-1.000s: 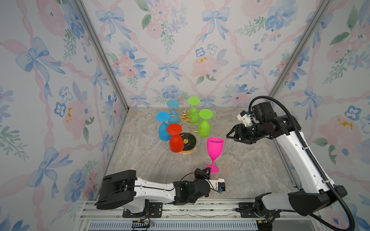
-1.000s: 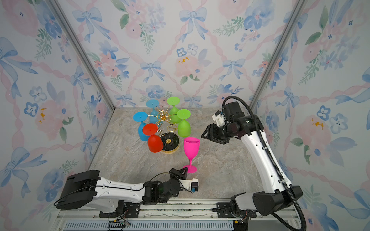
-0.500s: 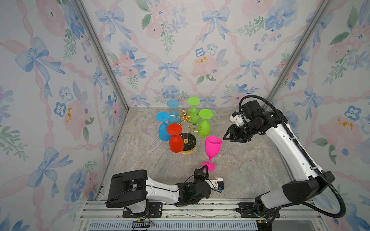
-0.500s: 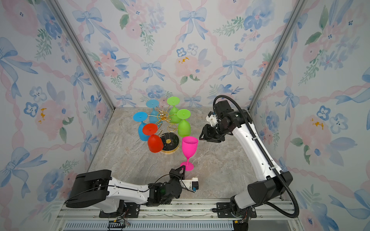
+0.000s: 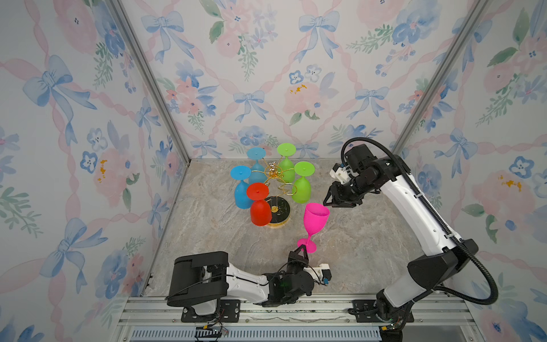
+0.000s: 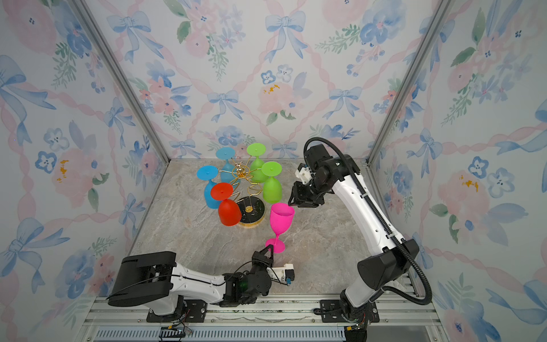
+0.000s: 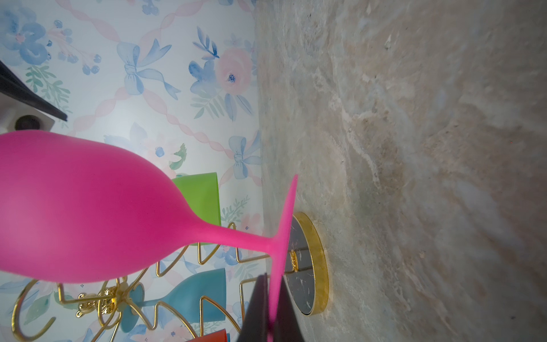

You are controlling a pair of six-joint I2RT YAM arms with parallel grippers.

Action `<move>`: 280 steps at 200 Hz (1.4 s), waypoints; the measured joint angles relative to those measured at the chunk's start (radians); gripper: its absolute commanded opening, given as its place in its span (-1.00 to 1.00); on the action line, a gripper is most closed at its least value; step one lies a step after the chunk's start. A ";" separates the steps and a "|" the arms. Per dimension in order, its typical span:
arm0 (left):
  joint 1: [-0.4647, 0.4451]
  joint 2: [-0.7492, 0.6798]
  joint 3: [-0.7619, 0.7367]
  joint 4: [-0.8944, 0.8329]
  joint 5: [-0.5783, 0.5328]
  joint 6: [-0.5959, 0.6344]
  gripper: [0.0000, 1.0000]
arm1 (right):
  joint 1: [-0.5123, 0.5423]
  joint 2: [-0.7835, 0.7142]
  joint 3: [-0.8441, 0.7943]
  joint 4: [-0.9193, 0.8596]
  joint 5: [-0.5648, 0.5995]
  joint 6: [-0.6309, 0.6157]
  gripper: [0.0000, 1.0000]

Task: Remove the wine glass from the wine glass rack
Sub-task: 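Lower the right gripper onto the magenta glass's bowl rim and close it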

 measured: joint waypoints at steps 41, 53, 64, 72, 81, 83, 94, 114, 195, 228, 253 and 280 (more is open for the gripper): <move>0.000 0.000 0.000 0.006 -0.017 0.010 -1.00 | 0.021 0.045 0.015 -0.016 0.031 -0.015 -0.18; 0.000 0.000 0.000 0.009 -0.020 0.010 -1.00 | 0.023 0.051 0.015 -0.019 0.041 -0.017 -0.19; 0.000 0.000 -0.001 0.009 -0.023 0.014 -1.00 | 0.024 0.053 0.015 -0.022 0.047 -0.020 -0.22; 0.000 0.000 -0.002 0.009 -0.025 0.017 -1.00 | 0.024 0.053 0.015 -0.024 0.051 -0.023 -0.25; 0.000 0.000 -0.002 0.012 -0.026 0.021 -1.00 | 0.024 0.053 0.015 -0.026 0.052 -0.026 -0.27; 0.000 0.000 -0.003 0.013 -0.027 0.021 -1.00 | 0.024 0.053 0.015 -0.026 0.052 -0.027 -0.28; 0.000 0.000 -0.003 0.018 -0.030 0.022 -1.00 | 0.024 0.053 0.015 -0.027 0.055 -0.028 -0.32; 0.000 0.000 -0.004 0.024 -0.035 0.031 -1.00 | 0.024 0.053 0.015 -0.028 0.055 -0.031 -0.37; 0.000 0.008 -0.005 0.039 -0.049 0.052 -1.00 | 0.039 0.079 0.015 -0.042 0.048 -0.034 -0.55; 0.000 0.011 -0.005 0.043 -0.051 0.055 -1.00 | 0.039 0.081 0.015 -0.044 0.041 -0.034 -0.65; 0.000 0.014 -0.005 0.046 -0.051 0.055 -1.00 | 0.039 0.082 0.015 -0.044 0.038 -0.037 -0.77; 0.000 0.018 -0.005 0.050 -0.053 0.057 -1.00 | 0.039 0.081 0.015 -0.046 0.037 -0.043 -0.87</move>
